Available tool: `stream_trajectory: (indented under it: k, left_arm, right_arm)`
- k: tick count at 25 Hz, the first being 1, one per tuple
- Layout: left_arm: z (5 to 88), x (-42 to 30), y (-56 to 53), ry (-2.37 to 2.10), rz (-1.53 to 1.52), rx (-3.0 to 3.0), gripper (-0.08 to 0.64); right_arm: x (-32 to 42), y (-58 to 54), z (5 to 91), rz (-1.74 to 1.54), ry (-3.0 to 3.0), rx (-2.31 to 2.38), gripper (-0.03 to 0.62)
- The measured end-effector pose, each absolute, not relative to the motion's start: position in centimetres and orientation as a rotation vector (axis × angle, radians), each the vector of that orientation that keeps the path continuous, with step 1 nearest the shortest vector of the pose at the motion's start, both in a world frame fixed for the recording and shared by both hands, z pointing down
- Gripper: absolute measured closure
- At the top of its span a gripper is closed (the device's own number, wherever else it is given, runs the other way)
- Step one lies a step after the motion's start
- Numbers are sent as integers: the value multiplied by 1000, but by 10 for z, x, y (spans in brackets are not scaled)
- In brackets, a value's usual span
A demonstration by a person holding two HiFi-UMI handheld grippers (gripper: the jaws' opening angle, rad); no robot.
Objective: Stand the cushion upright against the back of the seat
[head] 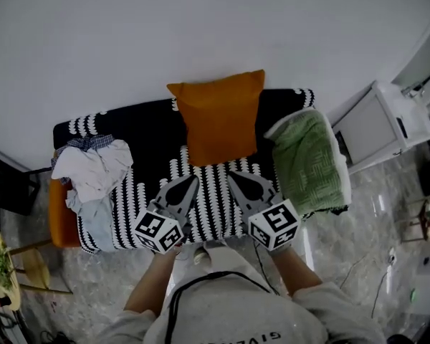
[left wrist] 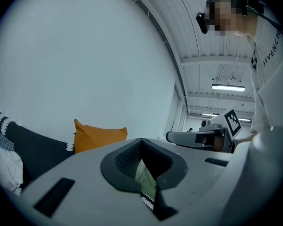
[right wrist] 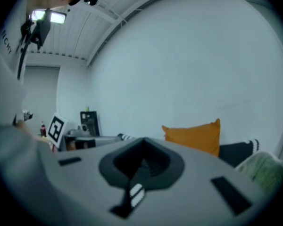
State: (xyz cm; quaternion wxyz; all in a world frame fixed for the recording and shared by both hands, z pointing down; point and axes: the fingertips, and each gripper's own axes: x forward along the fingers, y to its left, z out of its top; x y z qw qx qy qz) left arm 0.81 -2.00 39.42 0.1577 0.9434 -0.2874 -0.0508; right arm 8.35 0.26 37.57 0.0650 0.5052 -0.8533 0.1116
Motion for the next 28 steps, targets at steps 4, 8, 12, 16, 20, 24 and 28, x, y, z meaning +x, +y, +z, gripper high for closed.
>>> stream_trajectory:
  k: [4,8,12,16,20,24,28]
  left_arm:
    - [392,3,3,-808,-159,2670,535]
    - [388,0,27,-797,-157,2674,535]
    - [384,-1,46,-787,-153,2703,536]
    - [386,-8,58,-792,-126,2708,535]
    - [386,-15,59,-834,-127,2682,536]
    - [375,-13,56,-860,-150,2692,536]
    - [366,0,54,-859,-180,2690,535]
  right_arm:
    - [76,26,370,370,-2598,1507,575]
    - [68,50,366,389,-2604,1505,575]
    - [57,69,367,383,-2604,1471,575]
    - [51,81,369,380,-2596,1484,575]
    - [50,85,366,389,-2606,1488,575]
    - [52,86,355,332,-2621,1483,575]
    - [60,83,348,302,-2613,1474,575]
